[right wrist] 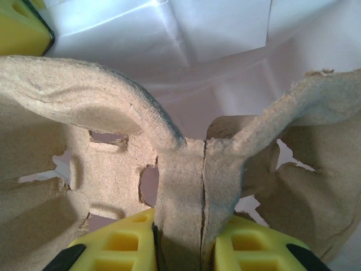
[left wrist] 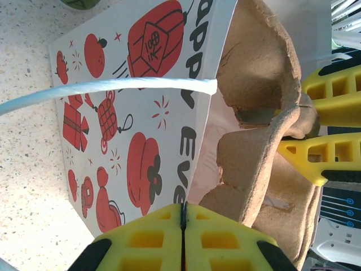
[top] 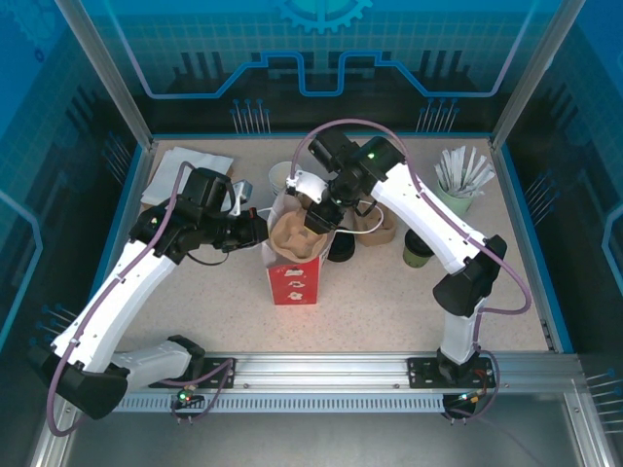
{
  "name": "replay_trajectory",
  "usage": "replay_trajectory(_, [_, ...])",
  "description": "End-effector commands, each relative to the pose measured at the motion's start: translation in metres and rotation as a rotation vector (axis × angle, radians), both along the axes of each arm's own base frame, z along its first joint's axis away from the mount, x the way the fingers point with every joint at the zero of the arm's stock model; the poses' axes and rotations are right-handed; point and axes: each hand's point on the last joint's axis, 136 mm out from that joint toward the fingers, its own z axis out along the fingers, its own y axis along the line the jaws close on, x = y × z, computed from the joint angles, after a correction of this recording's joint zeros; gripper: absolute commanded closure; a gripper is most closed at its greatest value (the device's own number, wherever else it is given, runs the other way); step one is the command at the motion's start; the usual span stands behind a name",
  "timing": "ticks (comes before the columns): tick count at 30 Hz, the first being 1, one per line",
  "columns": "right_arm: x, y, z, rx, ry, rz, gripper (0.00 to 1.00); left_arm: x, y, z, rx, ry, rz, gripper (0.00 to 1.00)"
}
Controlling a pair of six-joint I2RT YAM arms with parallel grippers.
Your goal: Pack the takeout coffee
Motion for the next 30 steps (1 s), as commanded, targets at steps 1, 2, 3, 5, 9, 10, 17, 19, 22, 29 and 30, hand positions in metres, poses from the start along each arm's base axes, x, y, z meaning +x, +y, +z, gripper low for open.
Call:
replay_trajectory(1, [0.004, 0.002, 0.009, 0.037, 0.023, -0.031, 0.78, -0.005, -0.005, 0.001, -0.013, 0.007, -0.032, 0.92])
replay_trajectory(2, [0.004, 0.003, 0.012, 0.06, 0.044, -0.045, 0.78, -0.005, -0.005, 0.001, -0.012, 0.008, -0.032, 0.92])
replay_trajectory(3, [0.005, 0.004, 0.014, 0.074, 0.059, -0.059, 0.78, -0.006, -0.005, 0.001, -0.013, 0.008, -0.033, 0.92])
replay_trajectory(5, [0.007, 0.003, 0.014, 0.08, 0.082, -0.084, 0.79, -0.006, -0.005, -0.001, -0.012, 0.01, -0.036, 0.92])
replay_trajectory(9, [0.011, -0.001, 0.008, 0.051, 0.098, -0.118, 0.79, -0.008, -0.007, -0.001, -0.013, 0.013, -0.043, 0.92])
replay_trajectory(10, [0.013, -0.003, 0.005, 0.036, 0.098, -0.131, 0.79, -0.008, -0.007, 0.0, -0.017, 0.012, -0.045, 0.92])
replay_trajectory(17, [0.012, 0.003, 0.013, 0.14, 0.193, -0.153, 0.8, -0.011, -0.006, -0.001, 0.0, 0.012, -0.049, 0.92])
replay_trajectory(19, [0.011, 0.003, 0.017, 0.153, 0.196, -0.146, 0.8, -0.011, -0.004, -0.003, 0.012, 0.014, -0.045, 0.92])
replay_trajectory(22, [0.009, 0.002, 0.02, 0.166, 0.214, -0.141, 0.79, -0.012, -0.003, -0.005, 0.012, 0.017, -0.044, 0.92])
replay_trajectory(29, [0.019, -0.007, 0.006, 0.08, 0.157, -0.163, 0.79, -0.011, -0.005, -0.004, 0.002, 0.013, -0.05, 0.91])
replay_trajectory(30, [0.02, -0.008, 0.003, 0.067, 0.151, -0.166, 0.79, -0.011, -0.006, -0.002, 0.0, 0.01, -0.051, 0.91])
